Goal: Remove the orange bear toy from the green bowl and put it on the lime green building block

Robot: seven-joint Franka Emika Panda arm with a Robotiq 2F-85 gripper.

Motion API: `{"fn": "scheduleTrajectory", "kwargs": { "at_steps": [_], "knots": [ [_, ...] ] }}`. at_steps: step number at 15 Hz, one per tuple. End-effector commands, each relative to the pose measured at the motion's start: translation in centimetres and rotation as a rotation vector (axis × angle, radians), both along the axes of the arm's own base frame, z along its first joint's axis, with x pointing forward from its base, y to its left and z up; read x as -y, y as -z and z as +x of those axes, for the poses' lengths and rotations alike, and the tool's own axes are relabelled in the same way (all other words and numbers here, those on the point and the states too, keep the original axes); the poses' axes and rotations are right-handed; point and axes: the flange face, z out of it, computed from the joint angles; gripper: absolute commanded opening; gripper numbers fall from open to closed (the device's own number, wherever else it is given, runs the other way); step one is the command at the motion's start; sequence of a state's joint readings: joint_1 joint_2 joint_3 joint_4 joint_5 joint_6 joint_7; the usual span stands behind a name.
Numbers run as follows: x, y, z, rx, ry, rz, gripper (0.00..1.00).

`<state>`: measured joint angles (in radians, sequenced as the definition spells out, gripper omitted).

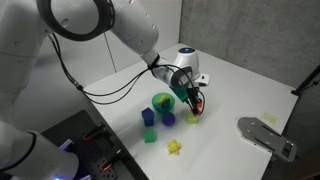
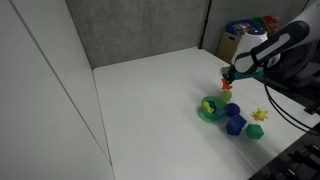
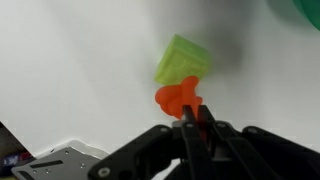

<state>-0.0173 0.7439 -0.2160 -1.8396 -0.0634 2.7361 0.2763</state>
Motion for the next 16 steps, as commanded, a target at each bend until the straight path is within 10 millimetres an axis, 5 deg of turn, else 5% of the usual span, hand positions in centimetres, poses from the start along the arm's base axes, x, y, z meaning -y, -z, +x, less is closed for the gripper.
{"fn": "scheduleTrajectory", "kwargs": {
  "at_steps": [1, 14, 15, 16],
  "knots": [
    [0.3, 0.2, 0.1, 0.022, 0.003, 0.008, 0.04],
    [-0.5, 1.7, -3.1, -0.005, -0.017, 0.033, 0.06],
    [-0.5, 1.6, -3.5, -0.004, -0.018, 0.036, 0.30],
    [-0.4, 1.5, -3.8, -0.003, -0.019, 0.043, 0.33]
  ]
}}
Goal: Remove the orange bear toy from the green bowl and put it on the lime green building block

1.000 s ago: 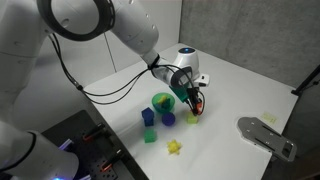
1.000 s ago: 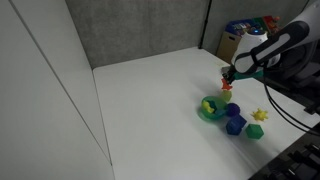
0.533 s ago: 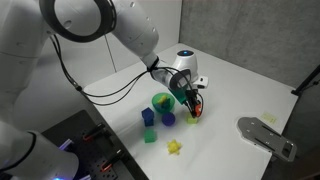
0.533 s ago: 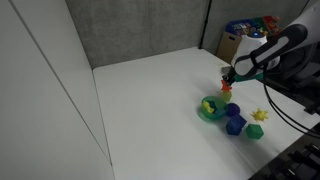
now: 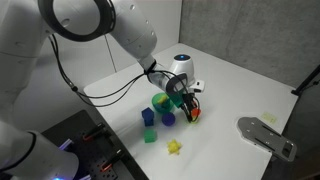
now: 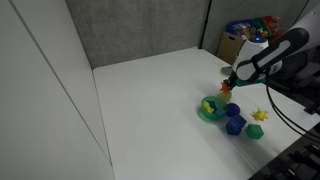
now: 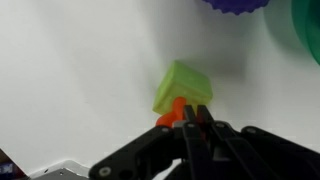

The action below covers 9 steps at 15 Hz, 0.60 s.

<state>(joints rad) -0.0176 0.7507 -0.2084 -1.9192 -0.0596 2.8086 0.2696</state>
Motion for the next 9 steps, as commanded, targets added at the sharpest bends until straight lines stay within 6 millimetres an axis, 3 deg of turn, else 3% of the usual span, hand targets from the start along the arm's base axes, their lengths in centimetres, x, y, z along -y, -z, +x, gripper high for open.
{"fn": "scheduleTrajectory", "kwargs": {
  "at_steps": [1, 9],
  "knots": [
    [0.2, -1.2, -1.6, 0.012, -0.006, 0.037, 0.35],
    [-0.7, -5.1, -3.3, 0.015, -0.032, 0.105, 0.97]
  ]
}}
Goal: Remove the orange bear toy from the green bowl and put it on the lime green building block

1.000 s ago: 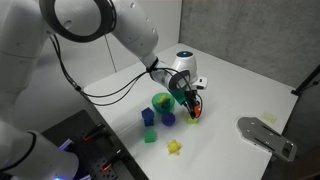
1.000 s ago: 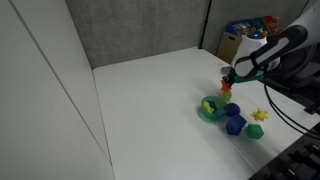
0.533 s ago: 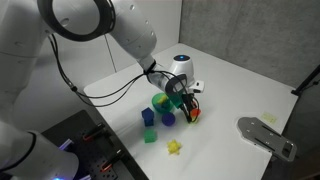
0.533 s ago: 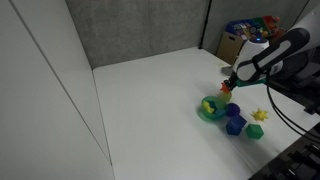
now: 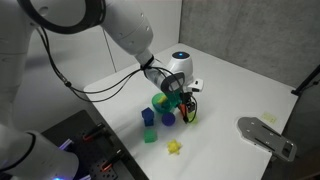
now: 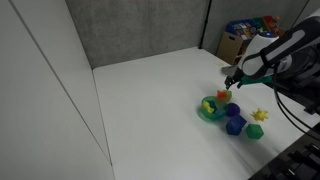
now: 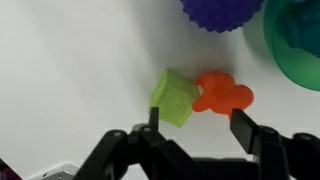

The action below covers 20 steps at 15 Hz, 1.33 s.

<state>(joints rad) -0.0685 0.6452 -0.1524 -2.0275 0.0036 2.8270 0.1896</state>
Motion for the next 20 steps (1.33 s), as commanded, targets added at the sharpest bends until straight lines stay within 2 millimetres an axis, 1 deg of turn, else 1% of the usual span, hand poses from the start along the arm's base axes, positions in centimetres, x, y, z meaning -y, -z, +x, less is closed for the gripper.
{"fn": "scheduleTrajectory", "kwargs": {
  "at_steps": [1, 4, 8, 12, 14, 18, 20],
  "knots": [
    [-0.9, -3.4, -1.4, -0.008, -0.039, 0.048, 1.00],
    [-1.8, -5.6, -1.9, -0.037, -0.070, 0.059, 1.00],
    [-2.5, -9.5, -2.8, -0.101, -0.091, 0.062, 1.00],
    [-3.5, -14.3, -3.1, -0.150, -0.096, 0.071, 1.00],
    [-4.5, -16.8, -3.6, -0.173, -0.113, 0.073, 1.00],
    [-6.6, -21.4, -5.4, -0.216, -0.161, 0.061, 1.00],
    [-7.7, -23.7, -6.8, -0.231, -0.191, 0.059, 1.00]
  ]
}}
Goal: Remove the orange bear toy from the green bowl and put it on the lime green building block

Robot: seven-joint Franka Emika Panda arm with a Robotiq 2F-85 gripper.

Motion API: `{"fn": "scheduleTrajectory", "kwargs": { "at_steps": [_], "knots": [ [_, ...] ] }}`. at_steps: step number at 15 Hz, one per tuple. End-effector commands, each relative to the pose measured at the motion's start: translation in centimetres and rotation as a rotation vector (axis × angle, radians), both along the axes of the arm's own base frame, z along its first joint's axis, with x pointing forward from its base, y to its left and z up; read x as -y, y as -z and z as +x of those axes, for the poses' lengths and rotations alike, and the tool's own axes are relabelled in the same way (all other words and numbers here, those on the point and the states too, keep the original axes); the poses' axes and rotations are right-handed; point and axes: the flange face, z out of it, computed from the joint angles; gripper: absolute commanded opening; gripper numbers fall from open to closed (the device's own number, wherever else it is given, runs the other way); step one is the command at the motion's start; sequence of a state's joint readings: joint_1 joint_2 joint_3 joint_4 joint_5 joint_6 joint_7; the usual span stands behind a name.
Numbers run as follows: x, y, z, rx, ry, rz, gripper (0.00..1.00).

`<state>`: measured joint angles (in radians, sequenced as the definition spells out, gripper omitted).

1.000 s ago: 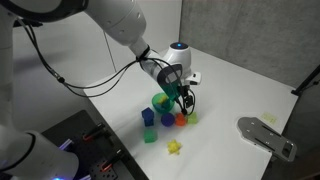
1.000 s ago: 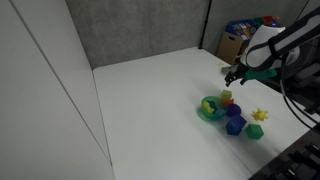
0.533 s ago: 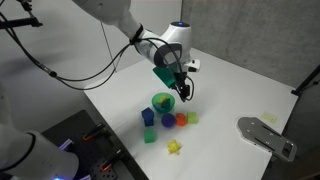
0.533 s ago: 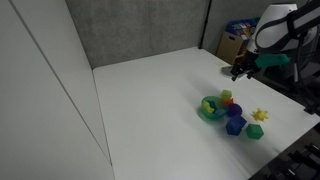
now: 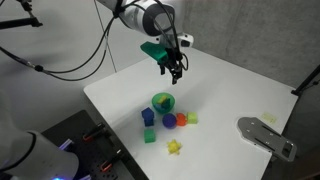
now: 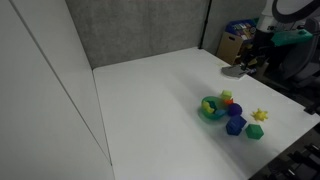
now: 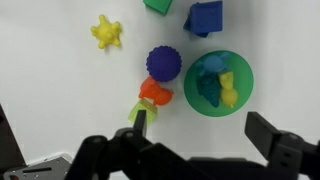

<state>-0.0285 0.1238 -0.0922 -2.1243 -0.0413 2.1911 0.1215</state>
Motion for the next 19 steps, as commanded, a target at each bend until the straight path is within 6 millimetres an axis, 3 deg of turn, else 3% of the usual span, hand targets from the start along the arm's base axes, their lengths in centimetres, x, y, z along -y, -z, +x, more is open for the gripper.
{"fn": "scheduleTrajectory", "kwargs": {
  "at_steps": [1, 7, 13, 16, 19],
  "knots": [
    [-1.8, -4.2, -3.3, -0.021, -0.051, -0.015, 1.00],
    [-3.7, -10.1, -8.9, -0.011, -0.095, -0.013, 1.00],
    [-3.8, -14.7, -15.2, 0.044, -0.165, 0.017, 1.00],
    [-4.0, -15.6, -16.8, 0.056, -0.181, 0.020, 1.00],
    [-4.1, -15.4, -16.3, 0.055, -0.167, 0.005, 1.00]
  ]
}}
